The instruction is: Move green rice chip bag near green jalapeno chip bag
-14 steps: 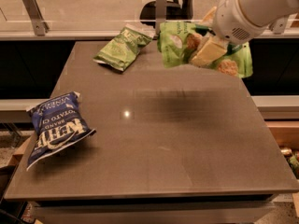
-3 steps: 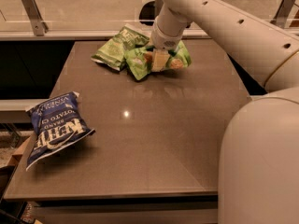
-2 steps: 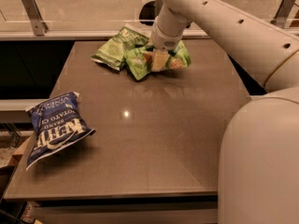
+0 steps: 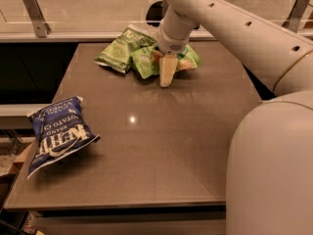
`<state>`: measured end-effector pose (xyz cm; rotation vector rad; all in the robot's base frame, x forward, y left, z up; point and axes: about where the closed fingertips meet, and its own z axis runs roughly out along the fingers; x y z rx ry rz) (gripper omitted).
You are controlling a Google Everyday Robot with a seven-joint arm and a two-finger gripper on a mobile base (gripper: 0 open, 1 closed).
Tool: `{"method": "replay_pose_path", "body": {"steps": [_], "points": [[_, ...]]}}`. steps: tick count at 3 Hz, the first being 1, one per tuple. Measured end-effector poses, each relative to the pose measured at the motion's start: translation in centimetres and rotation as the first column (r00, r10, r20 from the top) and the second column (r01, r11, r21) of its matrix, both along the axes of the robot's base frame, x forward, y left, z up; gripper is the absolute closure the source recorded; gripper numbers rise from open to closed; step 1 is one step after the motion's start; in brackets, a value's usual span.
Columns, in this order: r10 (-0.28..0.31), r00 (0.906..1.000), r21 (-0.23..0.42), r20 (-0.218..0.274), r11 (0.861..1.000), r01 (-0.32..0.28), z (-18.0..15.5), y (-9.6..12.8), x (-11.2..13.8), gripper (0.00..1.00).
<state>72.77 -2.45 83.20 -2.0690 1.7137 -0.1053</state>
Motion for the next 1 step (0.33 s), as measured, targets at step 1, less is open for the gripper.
{"method": "replay_pose_path", "body": {"steps": [1], "points": [[0.0,1.0,0.0,0.0,1.0,0.0,-0.01,0.0,0.0,0.0]]}}
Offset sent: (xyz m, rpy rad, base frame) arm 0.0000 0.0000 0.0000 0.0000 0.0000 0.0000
